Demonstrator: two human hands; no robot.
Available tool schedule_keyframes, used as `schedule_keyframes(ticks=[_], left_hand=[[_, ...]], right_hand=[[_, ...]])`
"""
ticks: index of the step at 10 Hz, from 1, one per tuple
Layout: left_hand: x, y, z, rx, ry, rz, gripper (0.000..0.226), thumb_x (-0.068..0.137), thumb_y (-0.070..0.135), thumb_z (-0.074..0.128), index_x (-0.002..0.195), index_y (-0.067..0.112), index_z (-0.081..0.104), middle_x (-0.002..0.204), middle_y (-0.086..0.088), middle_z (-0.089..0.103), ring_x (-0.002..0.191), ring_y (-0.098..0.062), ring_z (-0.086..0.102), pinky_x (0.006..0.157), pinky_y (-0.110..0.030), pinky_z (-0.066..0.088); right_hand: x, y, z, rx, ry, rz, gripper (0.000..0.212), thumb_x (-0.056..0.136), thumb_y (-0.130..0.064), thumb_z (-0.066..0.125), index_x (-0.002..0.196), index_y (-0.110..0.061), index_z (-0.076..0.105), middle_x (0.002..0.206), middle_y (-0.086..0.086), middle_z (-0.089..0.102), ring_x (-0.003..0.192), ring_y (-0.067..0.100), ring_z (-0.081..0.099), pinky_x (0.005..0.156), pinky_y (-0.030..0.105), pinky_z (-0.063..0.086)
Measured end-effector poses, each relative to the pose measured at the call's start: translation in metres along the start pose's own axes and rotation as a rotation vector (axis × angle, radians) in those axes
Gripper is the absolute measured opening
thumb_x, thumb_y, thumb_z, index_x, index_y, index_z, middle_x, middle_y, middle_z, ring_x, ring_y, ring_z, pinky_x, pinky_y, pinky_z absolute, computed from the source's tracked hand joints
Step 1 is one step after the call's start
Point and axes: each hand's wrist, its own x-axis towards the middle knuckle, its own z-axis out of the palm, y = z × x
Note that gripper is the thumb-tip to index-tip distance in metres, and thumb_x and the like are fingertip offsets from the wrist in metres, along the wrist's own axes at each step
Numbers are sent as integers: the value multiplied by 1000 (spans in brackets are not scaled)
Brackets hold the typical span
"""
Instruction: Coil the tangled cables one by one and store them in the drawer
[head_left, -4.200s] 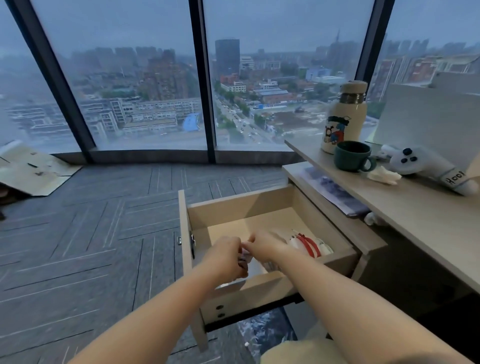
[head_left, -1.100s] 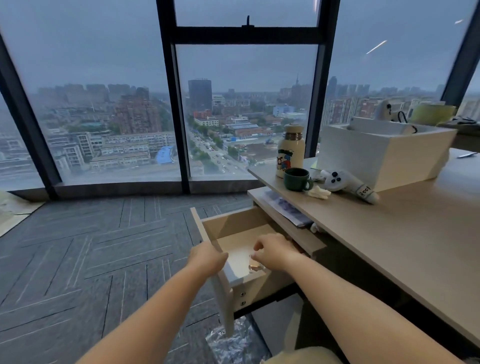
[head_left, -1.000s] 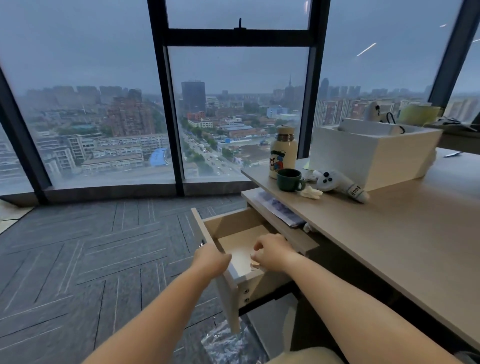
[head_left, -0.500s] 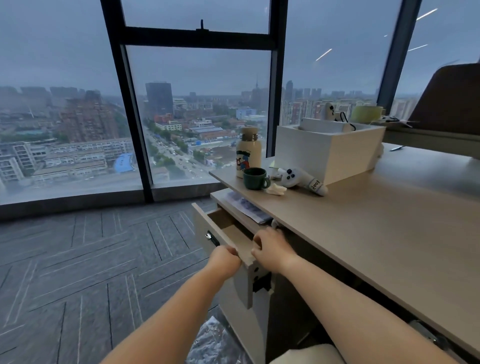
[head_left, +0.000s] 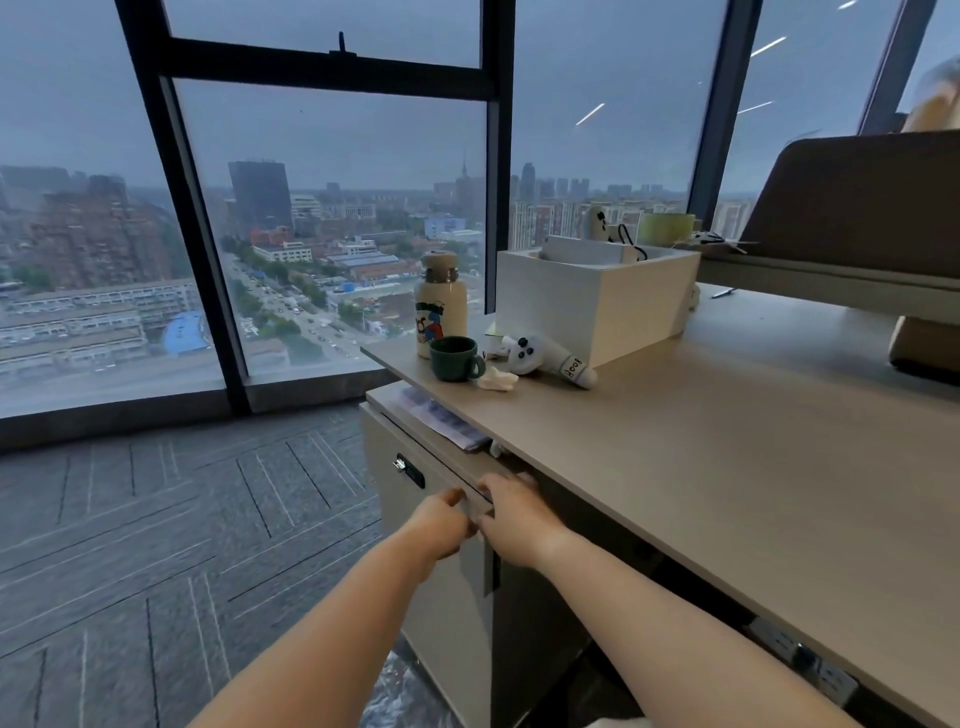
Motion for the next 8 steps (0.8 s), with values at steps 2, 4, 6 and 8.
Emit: schedule_keyframes(ticks=[2,4,6,8], left_hand=[[10,-5,11,-167,-41,-12,70,87,1,53,146,32,30,117,-2,57,105,-18,58,90,-34,51],[11,-11,8,-308,-79,-74,78,82,-6,54,142,41,37,126,3,56,109,-18,57,81,-32,50],[10,-14,10,-349,-87,-77,70,87,2,54,139,45,36,111,-8,64,88,-18,56,71,-30,49],[0,12,-2,-89,6,97,54,89,8,50,140,21,39,116,-9,60,102,-21,61,90,-38,54]], right_hand=[[-1,3,3,26,3,22,50,90,-11,56,135,-29,42,140,6,33,117,22,51,97,37,48],[-2,2,0,62,-28,36,52,90,-7,56,136,-27,42,139,7,33,116,22,52,97,36,49],[-7,-2,-2,60,-56,44,56,90,-8,56,139,-28,38,144,9,29,122,24,49,98,37,47],[-26,-17,-21,221,-55,-65,44,90,-12,54,133,-20,46,126,5,53,115,18,54,94,30,48]])
